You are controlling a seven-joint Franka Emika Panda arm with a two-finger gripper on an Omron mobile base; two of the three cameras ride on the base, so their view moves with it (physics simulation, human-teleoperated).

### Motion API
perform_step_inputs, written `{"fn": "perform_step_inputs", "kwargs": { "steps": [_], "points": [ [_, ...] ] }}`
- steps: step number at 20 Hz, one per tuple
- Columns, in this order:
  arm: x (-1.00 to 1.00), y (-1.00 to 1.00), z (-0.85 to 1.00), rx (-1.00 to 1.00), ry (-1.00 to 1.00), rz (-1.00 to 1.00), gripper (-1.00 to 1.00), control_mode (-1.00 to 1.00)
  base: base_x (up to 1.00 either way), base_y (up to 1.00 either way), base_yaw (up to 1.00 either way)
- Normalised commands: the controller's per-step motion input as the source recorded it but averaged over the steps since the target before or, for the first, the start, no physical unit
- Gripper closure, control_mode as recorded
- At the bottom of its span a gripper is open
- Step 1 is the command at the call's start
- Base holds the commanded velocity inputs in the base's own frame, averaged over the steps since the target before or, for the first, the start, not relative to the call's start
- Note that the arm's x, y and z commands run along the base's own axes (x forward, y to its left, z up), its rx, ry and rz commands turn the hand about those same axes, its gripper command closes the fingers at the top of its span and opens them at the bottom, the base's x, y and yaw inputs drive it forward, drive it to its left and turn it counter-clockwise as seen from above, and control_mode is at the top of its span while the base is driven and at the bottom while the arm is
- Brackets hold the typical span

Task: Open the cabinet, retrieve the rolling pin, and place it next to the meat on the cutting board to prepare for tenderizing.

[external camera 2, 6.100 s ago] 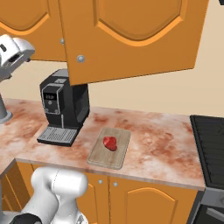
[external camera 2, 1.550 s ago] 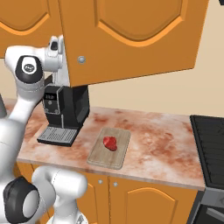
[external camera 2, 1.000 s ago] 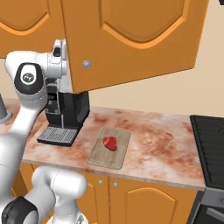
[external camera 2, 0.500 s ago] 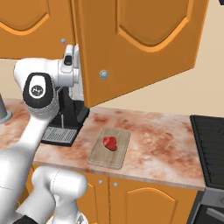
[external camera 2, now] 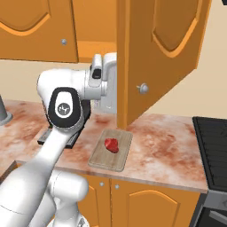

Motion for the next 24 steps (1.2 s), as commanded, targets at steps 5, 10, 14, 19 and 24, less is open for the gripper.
{"fn": "perform_step_inputs", "kwargs": {
  "steps": [5,10,14,19,24],
  "points": [
    [-0.12,-0.72,-0.05,0.04,0.0,-0.01,-1.0,-1.0,0.0,0.0,0.0],
    [-0.06,-0.5,-0.01,0.05,0.0,-0.02,-1.0,-1.0,0.0,0.0,0.0],
    [-0.03,-0.22,0.0,0.06,0.0,-0.01,-1.0,-1.0,0.0,0.0,0.0],
    [0.0,-0.13,0.0,0.06,0.0,0.0,-1.0,-1.0,0.0,0.0,0.0],
    [0.05,-0.05,0.0,0.08,0.01,-0.01,-1.0,-1.0,0.0,0.0,0.0]
  ]
}}
